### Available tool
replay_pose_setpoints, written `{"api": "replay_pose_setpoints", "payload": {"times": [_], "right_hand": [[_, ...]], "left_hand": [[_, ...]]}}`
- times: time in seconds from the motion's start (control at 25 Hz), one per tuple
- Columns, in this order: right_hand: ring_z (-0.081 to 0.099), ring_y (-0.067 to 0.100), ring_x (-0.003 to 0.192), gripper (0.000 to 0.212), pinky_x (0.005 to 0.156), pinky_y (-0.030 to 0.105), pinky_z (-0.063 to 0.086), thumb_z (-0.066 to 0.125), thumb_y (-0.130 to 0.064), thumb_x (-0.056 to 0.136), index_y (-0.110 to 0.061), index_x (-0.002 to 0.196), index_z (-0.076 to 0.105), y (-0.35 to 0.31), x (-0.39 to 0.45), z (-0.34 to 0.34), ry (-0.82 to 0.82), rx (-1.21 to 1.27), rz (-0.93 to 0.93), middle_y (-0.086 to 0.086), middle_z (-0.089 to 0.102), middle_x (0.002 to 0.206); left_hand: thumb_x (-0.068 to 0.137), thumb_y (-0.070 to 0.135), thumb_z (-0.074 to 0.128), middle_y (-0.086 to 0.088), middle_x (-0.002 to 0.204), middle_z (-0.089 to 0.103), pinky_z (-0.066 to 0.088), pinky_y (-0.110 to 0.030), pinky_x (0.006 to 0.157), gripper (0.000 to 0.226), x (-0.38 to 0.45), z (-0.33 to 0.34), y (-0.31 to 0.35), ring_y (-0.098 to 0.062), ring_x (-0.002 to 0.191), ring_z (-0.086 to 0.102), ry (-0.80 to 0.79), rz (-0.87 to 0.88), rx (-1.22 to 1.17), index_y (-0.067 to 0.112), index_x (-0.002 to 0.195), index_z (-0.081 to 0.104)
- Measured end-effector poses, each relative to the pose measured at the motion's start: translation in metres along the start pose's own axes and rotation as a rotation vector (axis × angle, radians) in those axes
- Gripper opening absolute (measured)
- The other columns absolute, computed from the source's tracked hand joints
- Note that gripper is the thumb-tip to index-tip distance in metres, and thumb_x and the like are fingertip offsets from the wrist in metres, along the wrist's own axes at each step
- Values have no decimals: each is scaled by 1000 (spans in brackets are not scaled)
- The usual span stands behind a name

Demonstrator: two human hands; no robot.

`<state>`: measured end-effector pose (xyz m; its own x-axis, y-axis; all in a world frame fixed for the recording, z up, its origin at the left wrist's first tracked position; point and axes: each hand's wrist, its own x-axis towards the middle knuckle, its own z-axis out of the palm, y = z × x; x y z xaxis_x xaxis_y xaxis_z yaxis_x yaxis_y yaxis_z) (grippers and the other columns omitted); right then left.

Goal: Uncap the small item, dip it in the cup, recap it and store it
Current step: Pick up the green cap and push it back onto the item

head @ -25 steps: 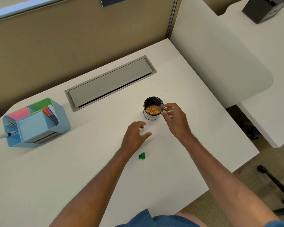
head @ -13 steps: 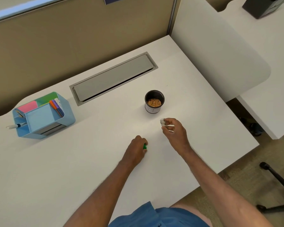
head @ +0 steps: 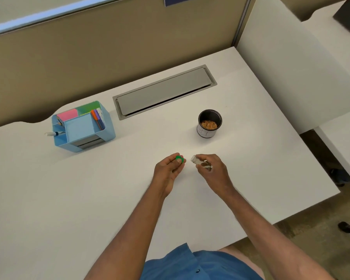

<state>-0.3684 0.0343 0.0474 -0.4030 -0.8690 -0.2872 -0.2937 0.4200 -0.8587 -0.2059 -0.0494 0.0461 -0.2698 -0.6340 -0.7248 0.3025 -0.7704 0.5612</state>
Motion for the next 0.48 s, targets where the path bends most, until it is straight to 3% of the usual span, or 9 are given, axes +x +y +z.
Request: {"api": "replay_pose_setpoints", "payload": {"times": [0.24, 0.48], "right_hand": [[65, 9, 97, 37, 86, 19, 53, 71, -6, 91, -19, 126, 69, -22, -4, 33, -97, -144, -200, -6, 61, 113], [63, 12, 99, 35, 87, 30, 57, 73, -7, 89, -20, 121, 65, -34, -10, 52, -194, -206, -341, -6, 62, 111]], "left_hand": [[90, 3, 71, -7, 98, 74, 50, -28, 76, 21, -22, -32, 16, -18, 81, 61, 34, 77, 98, 7, 111, 73], [90, 7, 73, -5, 91, 71, 47, -28, 71, 17, -37, -60, 12, -18, 75, 58, 53, 80, 108, 7, 106, 75]]}}
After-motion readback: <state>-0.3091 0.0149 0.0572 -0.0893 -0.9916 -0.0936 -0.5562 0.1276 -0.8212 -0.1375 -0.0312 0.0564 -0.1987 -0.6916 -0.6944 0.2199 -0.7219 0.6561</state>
